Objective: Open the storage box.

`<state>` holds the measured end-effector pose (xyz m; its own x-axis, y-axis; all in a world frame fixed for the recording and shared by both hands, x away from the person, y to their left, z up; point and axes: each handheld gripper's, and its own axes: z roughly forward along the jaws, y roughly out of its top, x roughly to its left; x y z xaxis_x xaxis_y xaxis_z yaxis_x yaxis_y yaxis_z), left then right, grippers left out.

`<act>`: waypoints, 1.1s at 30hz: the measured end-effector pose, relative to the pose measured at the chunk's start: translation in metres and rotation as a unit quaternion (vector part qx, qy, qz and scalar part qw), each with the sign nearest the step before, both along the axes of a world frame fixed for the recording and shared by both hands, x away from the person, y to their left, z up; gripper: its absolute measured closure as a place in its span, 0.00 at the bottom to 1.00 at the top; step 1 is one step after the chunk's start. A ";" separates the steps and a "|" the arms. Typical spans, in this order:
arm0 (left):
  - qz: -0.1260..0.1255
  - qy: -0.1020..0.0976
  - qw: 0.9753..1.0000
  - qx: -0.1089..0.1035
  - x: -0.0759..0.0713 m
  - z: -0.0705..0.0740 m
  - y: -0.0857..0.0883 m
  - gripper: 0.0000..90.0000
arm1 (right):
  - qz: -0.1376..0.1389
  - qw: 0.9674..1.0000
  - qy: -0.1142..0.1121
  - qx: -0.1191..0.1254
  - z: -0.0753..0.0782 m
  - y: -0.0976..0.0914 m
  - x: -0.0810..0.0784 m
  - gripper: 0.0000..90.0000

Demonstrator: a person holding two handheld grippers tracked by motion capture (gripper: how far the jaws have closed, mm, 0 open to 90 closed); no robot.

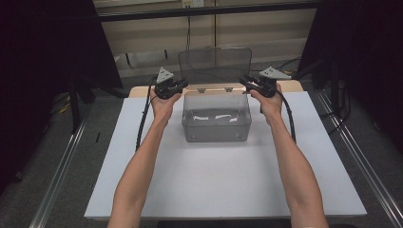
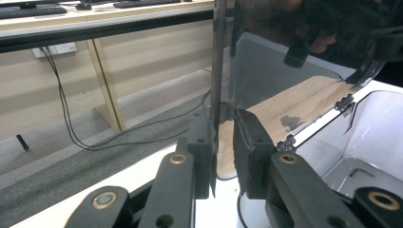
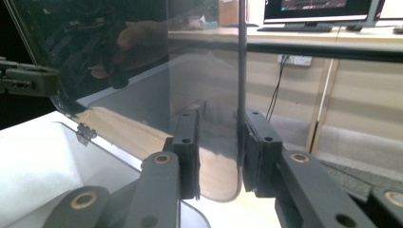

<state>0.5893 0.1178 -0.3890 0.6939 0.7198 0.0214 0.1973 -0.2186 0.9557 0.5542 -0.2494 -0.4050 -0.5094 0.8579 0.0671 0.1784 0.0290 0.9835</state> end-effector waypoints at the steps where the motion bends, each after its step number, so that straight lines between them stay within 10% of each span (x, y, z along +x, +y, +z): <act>1: -0.002 0.000 1.000 0.001 0.001 0.000 0.000 0.86 | 0.003 1.000 0.005 -0.001 -0.002 0.000 0.001 0.77; 33: 0.009 0.038 0.999 -0.008 0.016 -0.018 -0.007 0.70 | 0.003 0.998 0.048 0.032 -0.017 0.003 0.019 0.68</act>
<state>0.6053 0.1107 -0.4070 0.6805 0.7315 -0.0426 0.2726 -0.1987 0.9414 0.5736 -0.2467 -0.4221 -0.5031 0.8473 0.1700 0.2715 -0.0318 0.9619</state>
